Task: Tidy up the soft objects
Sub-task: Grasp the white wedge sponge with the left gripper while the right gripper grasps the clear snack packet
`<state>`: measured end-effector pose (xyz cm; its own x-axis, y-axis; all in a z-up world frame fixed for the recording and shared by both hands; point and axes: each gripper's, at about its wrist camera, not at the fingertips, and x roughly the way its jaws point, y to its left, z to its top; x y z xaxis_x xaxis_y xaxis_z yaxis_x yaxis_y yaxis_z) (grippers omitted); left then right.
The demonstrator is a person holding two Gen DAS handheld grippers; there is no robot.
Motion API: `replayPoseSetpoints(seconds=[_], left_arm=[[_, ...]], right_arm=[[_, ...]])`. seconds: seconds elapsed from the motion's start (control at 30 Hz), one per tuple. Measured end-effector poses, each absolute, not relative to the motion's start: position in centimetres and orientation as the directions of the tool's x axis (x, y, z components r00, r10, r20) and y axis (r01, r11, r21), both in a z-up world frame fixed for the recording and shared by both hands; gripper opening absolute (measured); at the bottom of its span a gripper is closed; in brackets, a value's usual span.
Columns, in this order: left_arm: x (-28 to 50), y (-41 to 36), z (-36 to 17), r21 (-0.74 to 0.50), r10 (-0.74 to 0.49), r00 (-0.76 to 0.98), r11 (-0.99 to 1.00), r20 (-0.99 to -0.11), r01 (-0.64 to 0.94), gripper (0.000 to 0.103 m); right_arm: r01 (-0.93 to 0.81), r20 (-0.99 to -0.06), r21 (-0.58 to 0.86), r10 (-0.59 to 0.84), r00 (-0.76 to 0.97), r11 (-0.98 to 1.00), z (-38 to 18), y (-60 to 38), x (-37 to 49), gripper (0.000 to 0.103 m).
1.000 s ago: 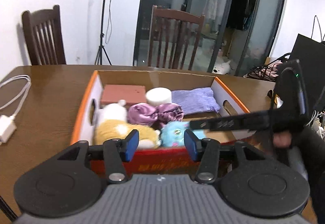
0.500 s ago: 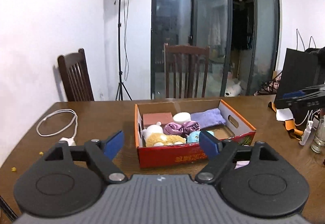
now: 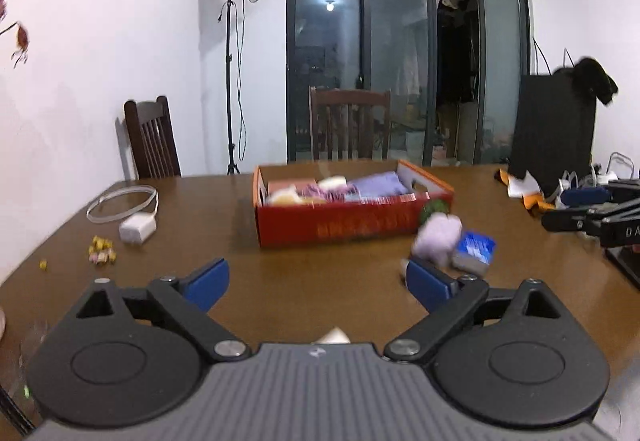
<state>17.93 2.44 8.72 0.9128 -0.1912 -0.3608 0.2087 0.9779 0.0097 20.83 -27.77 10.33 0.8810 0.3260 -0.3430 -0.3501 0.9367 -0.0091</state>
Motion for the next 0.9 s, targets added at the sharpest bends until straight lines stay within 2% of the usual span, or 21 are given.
replayPoseSetpoints(seconds=[0.13,0.2,0.3,0.53,0.6,0.77,0.9], left_arm=[[15.8,2.4,6.5,-0.054,-0.23,0.891,0.972,-0.393,0.227,0.098],[16.0,2.3,5.8,-0.08,-0.242,0.874,0.97,-0.422,0.23,0.098],[16.5,2.1,5.2,-0.047,-0.214,0.872,0.975,-0.44,0.216,0.098],[18.8,1.8,3.7,-0.058,-0.199,0.86,0.979,-0.47,0.195,0.097],[19.8,1.7,3.0,-0.047,-0.179,0.86,0.983,-0.478,0.179,0.091],[22.9,1.6,1.2,-0.073,-0.163,0.826,0.986,-0.54,0.147,0.081],[24.3,2.1,0.6,-0.103,-0.173,0.813,0.985,-0.557,0.139,0.074]], right_arm=[[-0.351,-0.39,0.098,0.361,0.847,0.931,7.2,-27.8,18.3,0.078],[-0.348,-0.42,0.089,0.352,0.837,0.933,6.3,-27.4,18.0,0.078],[-0.346,-0.433,0.054,0.334,0.837,0.937,5.8,-27.0,17.7,0.078],[-0.329,-0.445,0.12,0.347,0.826,0.937,4.9,-26.5,19.8,0.076],[-0.316,-0.462,0.138,0.344,0.817,0.938,4.4,-26.2,21.2,0.075],[-0.303,-0.505,0.176,0.35,0.789,0.937,3.3,-25.3,25.1,0.063],[-0.298,-0.53,0.19,0.354,0.77,0.935,2.6,-24.0,28.8,0.058]])
